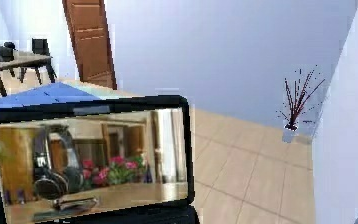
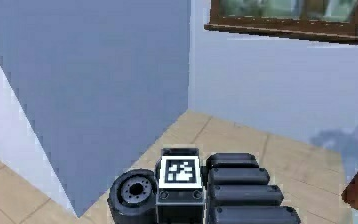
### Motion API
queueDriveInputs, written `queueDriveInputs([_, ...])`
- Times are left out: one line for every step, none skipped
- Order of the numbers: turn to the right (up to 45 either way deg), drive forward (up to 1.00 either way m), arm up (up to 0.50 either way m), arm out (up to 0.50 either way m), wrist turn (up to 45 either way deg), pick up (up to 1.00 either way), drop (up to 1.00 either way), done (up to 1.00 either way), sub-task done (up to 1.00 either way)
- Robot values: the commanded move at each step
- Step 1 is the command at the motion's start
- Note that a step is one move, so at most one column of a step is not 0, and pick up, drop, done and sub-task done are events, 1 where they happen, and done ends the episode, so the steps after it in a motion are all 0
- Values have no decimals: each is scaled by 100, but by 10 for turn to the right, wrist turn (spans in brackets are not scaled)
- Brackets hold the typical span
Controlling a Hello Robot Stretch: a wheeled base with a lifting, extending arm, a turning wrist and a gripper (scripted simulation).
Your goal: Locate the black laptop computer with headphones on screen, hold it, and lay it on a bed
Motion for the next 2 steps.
queueDriveInputs([0,100,0,0,0,0,0,0,0])
queueDriveInputs([30,0,0,0,0,0,0,0,0])
